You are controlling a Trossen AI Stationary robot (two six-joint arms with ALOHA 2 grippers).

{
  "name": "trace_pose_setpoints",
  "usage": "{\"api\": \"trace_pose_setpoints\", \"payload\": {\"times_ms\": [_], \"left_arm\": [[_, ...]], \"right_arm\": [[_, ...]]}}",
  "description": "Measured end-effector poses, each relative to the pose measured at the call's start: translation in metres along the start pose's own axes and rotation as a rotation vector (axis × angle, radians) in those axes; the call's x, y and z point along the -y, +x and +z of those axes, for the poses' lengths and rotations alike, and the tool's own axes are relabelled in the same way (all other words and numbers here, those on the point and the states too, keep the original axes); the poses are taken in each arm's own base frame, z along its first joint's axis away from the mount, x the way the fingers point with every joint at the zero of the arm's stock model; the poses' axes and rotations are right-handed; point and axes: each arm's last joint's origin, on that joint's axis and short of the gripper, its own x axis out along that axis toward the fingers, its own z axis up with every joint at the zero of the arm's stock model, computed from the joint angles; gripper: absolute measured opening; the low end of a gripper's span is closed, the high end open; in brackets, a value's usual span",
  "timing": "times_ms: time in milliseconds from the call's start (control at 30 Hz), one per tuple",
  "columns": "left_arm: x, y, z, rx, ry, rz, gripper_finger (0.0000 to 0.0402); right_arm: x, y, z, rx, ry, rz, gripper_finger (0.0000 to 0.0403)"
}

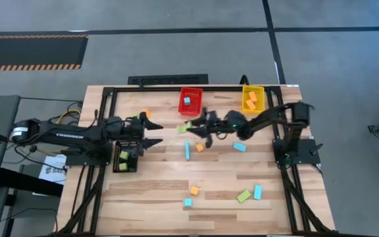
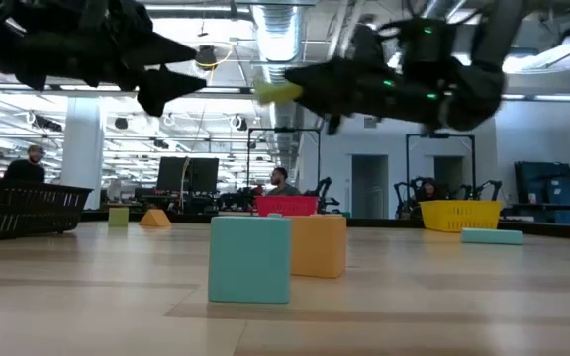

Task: Sort & place blocks by color
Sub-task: Put the green block into the black bin

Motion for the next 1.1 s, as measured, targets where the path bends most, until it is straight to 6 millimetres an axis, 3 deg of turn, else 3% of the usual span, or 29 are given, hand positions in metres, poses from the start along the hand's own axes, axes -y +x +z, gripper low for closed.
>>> {"api": "trace_pose_setpoints", "payload": {"times_ms": [133, 300, 733, 1100], "left_arm": [[0.003, 0.007, -0.009, -0.007, 0.099, 0.0, 0.0276], [0.009, 0.015, -0.018, -0.022, 0.208, 0.011, 0.0276], [0.007, 0.02, -0.017, 0.018, 0.036, -0.011, 0.0269], [-0.001, 0.019, -0.016, 0.027, 0.002, 0.035, 0.019]], "right_arm": [[-0.006, 0.032, -0.009, 0.013, 0.051, 0.078, 0.0128], [-0.009, 0.05, -0.016, 0.023, 0.082, 0.105, 0.0128], [-0.005, 0.052, -0.016, 0.043, -0.01, -0.026, 0.0127], [-0.004, 0.051, -0.016, 0.034, -0.04, -0.043, 0.0128]]}}
